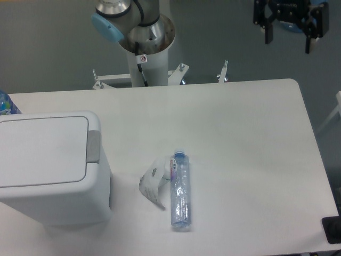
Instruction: Open the trash can
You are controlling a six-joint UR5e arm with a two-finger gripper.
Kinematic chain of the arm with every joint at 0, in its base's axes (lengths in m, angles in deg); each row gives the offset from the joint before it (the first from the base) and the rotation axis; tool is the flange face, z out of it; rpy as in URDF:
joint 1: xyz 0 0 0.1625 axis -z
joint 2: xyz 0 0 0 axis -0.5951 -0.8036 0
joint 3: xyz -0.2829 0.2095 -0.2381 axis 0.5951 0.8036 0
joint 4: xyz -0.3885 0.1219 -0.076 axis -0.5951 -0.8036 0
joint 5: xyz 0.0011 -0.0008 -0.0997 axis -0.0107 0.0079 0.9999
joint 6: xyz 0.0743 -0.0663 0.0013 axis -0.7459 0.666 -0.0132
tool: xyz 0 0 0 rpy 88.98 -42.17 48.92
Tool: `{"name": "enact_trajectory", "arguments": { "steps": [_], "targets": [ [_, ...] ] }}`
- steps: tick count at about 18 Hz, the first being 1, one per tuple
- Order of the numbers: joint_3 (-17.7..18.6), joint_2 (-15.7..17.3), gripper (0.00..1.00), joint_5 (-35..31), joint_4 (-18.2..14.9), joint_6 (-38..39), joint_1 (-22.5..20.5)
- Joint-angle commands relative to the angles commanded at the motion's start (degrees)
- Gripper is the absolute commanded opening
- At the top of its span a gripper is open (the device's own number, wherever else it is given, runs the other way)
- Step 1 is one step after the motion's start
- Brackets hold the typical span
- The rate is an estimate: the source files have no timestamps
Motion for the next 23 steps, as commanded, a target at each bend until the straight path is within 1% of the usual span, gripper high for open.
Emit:
{"name": "enact_trajectory", "arguments": {
  "steps": [8, 11, 12, 14, 17, 18, 21, 23],
  "targets": [
    [0.0, -0.1, 1.00, 0.1, 0.3, 1.1, 0.5],
    [-0.8, -0.7, 1.00, 0.1, 0.4, 9.8, 1.1],
    [-0.6, -0.8, 1.00, 0.3, 0.9, 12.4, 1.7],
    [-0.6, -1.1, 1.00, 0.3, 2.4, 16.7, 3.7],
    [-0.9, -1.7, 1.00, 0.4, 2.7, 26.7, 6.0],
    [-0.8, -1.8, 1.00, 0.6, 3.2, 30.5, 7.2],
    [-0.7, -2.7, 1.00, 1.1, 6.2, 40.1, 10.5],
    [-0.7, -3.2, 1.00, 1.2, 7.5, 46.8, 12.6]
  ]
}}
